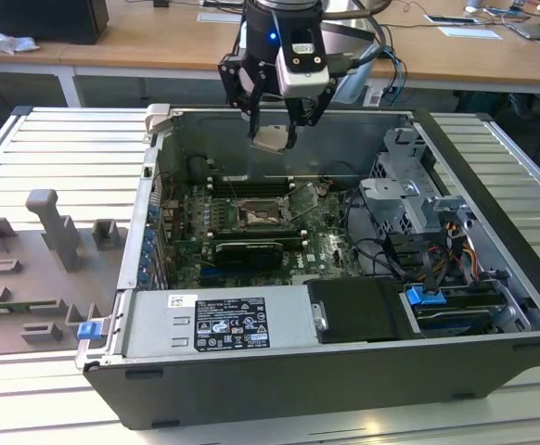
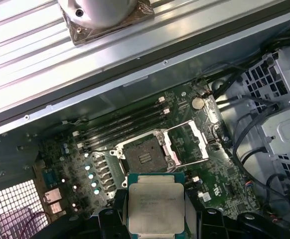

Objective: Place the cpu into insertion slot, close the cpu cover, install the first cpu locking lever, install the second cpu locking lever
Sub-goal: 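Place the cpu into insertion slot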

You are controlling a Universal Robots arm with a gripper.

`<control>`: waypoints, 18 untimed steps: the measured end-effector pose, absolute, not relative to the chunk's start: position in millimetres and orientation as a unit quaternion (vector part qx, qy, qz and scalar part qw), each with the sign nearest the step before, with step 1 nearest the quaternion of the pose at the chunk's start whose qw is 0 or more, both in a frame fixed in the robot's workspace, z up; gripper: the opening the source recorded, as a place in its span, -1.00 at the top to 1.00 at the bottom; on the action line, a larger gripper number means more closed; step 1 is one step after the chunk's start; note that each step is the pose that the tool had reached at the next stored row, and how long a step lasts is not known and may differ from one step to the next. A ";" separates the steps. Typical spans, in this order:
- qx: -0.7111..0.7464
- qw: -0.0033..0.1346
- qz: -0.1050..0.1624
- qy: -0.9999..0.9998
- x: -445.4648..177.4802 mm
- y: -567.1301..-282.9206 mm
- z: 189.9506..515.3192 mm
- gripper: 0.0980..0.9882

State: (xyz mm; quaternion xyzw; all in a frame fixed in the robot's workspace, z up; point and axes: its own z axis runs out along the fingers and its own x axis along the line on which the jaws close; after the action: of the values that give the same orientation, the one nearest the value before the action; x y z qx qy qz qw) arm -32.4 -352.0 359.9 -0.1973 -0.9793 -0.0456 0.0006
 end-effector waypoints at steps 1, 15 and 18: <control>-0.203 0.000 -0.046 -0.978 -32.4 -352.0 359.6 0.00; -0.270 -0.003 -0.046 -0.962 -32.3 -351.9 357.4 0.00; -0.280 -0.003 -0.046 -0.959 -32.4 -351.9 357.0 0.00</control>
State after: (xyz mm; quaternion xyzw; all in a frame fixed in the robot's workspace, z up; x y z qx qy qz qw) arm -32.4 -351.9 357.0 -0.2804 -0.9588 -0.0456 -0.0033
